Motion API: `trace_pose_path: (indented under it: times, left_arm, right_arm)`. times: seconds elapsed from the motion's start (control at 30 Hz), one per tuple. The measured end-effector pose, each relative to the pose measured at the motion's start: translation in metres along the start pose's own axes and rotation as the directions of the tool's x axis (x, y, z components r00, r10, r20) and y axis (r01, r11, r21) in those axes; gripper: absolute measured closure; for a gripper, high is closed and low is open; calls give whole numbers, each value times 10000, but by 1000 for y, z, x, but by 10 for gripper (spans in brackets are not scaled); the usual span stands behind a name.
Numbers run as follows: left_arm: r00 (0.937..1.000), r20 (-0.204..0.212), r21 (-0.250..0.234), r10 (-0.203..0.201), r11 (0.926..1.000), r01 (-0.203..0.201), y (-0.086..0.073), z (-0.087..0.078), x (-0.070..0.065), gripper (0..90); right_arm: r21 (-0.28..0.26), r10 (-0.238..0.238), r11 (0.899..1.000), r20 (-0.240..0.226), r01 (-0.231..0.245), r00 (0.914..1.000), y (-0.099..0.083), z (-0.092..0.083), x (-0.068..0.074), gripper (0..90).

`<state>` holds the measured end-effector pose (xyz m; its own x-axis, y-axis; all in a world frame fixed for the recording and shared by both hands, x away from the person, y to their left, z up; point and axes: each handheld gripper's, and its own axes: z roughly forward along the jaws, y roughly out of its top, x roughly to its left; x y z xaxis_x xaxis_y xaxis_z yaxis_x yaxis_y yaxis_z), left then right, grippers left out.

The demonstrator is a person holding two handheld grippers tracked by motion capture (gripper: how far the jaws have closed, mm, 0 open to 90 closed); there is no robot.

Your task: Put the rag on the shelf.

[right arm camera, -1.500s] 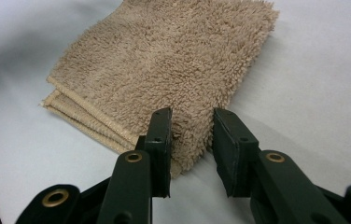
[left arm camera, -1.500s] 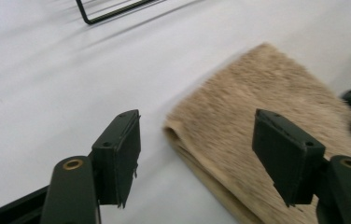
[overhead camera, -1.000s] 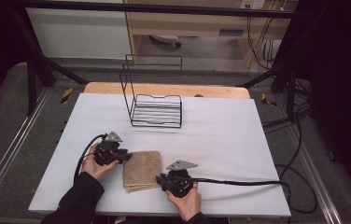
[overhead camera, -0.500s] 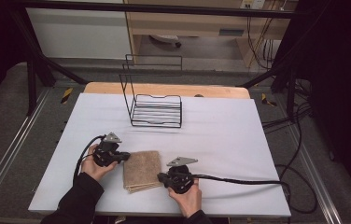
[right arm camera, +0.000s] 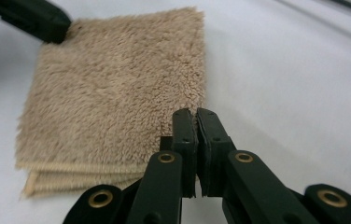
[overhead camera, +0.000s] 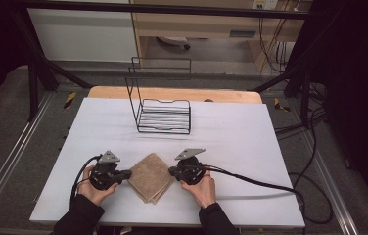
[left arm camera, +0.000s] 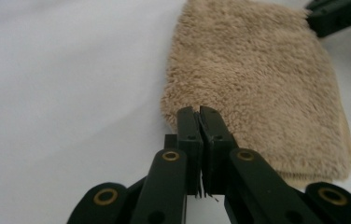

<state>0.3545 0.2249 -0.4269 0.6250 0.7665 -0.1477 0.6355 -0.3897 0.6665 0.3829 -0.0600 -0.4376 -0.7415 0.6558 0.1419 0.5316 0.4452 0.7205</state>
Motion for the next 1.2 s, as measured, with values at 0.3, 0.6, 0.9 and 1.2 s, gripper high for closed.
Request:
trace_pose_path:
  times: [0.3, 0.6, 0.9, 1.2]
  left_arm:
    - [9992, -293, -119, -281, 9995, 278, -16, -8, -24, 875]
    - [9991, -415, 18, -122, 9999, 123, -21, -6, -25, 782]
    - [9996, -268, -50, 101, 9999, -102, -8, -12, -3, 454]
    - [10000, -19, -239, -28, 9997, 27, 19, -2, 16, 122]
  right_arm:
    - [-237, -663, 9975, -127, 660, 9977, 14, 18, -13, 869]
    - [-147, -854, 9962, -31, 854, 9963, 19, 20, -14, 749]
    - [-998, -169, 9949, 42, 172, 9998, 13, -12, -22, 395]
    - [-1208, 602, 9911, 287, -563, 9978, -14, -38, -42, 142]
